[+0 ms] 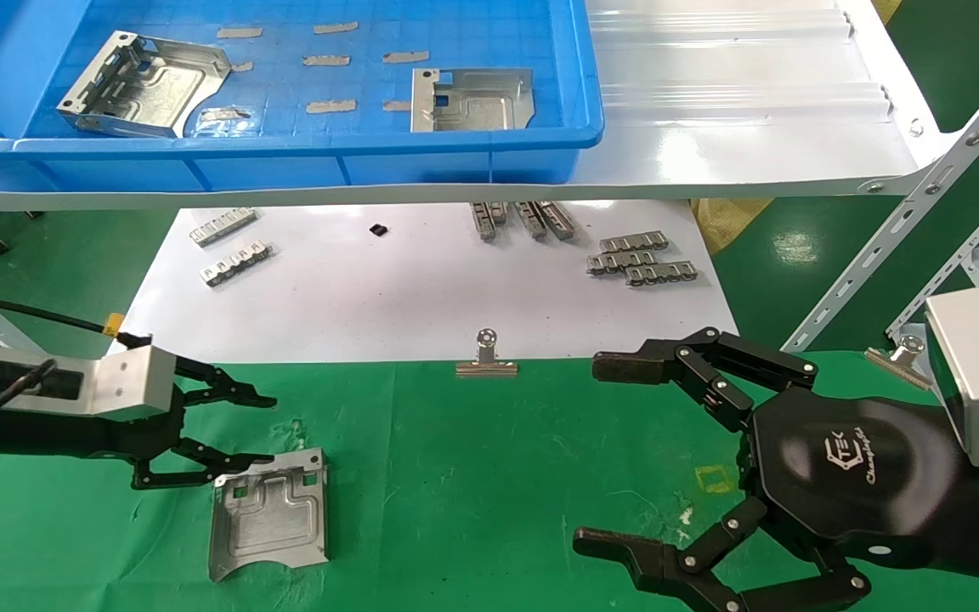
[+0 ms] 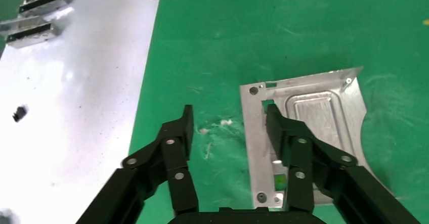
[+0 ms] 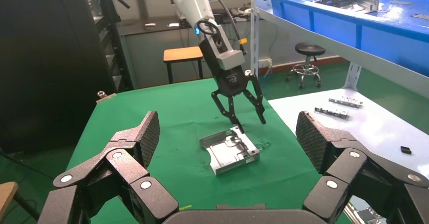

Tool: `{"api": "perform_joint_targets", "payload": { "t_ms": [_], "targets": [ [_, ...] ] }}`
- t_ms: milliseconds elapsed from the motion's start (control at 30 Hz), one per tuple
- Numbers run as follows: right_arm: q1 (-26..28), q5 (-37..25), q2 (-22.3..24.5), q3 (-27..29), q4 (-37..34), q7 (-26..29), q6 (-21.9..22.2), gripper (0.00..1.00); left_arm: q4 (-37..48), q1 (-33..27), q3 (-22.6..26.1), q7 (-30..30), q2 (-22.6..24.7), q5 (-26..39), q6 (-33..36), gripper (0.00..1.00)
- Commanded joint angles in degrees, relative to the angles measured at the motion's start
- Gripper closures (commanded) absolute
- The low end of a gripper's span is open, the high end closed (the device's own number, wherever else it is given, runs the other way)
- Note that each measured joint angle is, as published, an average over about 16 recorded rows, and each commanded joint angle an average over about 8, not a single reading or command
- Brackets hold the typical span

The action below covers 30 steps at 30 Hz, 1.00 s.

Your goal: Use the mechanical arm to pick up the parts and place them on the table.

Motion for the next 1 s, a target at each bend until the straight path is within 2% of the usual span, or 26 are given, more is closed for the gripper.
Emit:
{"api": "perform_joint_targets", "payload": {
  "t_ms": [33,467,1000],
  "targets": [
    [0.0,0.0,0.0,0.0,0.0,0.0,0.0,0.00,0.4,0.5,-0.4,-0.5,-0.4,-1.0,0.3,0.00],
    [0.0,0.0,0.0,0.0,0.0,0.0,0.0,0.00,-0.3,2.5,-1.9,-2.6,-1.2,-3.3,0.3,0.00],
    [0.0,0.0,0.0,0.0,0.0,0.0,0.0,0.00,-17.0,12.0,-11.8,-13.8,-5.2,-8.9,-1.0,0.00]
  ]
}}
